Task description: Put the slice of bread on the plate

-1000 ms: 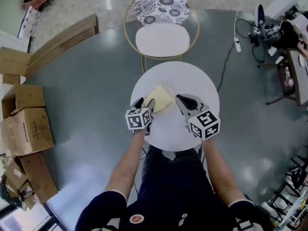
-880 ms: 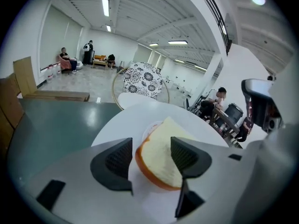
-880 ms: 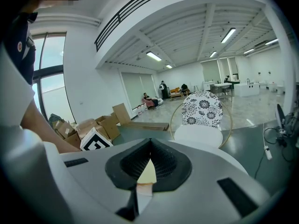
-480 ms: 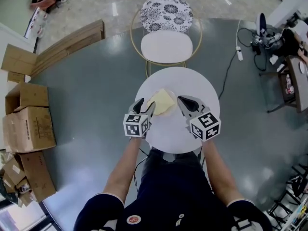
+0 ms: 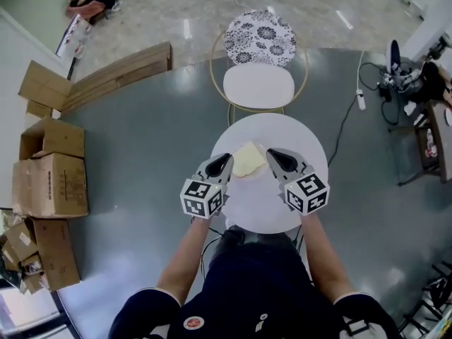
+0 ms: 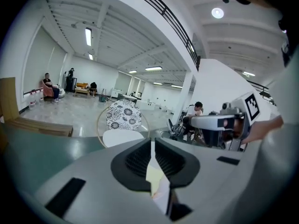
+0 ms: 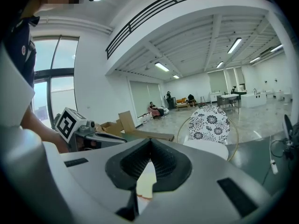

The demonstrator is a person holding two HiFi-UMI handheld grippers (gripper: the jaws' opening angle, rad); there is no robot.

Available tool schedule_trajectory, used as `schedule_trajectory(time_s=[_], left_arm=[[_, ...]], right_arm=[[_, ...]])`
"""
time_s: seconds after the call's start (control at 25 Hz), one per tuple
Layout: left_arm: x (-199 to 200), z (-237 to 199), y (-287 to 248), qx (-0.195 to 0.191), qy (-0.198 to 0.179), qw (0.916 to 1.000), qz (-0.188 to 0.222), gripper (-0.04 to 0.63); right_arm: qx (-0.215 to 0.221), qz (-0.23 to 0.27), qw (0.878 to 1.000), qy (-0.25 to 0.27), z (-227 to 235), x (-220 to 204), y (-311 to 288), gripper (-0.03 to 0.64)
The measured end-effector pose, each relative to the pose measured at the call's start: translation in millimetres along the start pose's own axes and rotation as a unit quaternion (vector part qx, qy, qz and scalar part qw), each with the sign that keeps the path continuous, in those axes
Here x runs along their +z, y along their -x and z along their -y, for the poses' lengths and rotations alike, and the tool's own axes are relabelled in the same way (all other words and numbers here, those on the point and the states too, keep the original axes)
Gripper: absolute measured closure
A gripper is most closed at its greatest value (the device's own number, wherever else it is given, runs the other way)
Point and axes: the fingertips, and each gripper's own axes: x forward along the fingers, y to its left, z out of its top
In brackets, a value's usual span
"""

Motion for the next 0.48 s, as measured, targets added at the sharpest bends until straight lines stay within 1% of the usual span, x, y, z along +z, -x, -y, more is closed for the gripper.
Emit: schedule_trajectory(time_s=[0.12, 0.28, 0.48], left_arm=[[23.7, 16.4, 13.1, -0.013, -0.010, 0.9995, 0.028, 0.588], [50.4, 39.3, 23.9, -0.034, -0.028, 0.9975, 0.055, 0.589], [76.2, 64.1, 37.9, -0.061, -0.032, 0.9943, 0.081, 0.589]], right_arm=[[0.003, 0.017, 1.000, 0.005, -7.7, 12.8, 6.7, 0.609], [0.008, 0.034, 0.999, 0.013, -14.9, 27.2, 16.5, 0.609], [0.016, 0.051, 0.998, 0.026, -25.4, 45.6, 28.6, 0.609]])
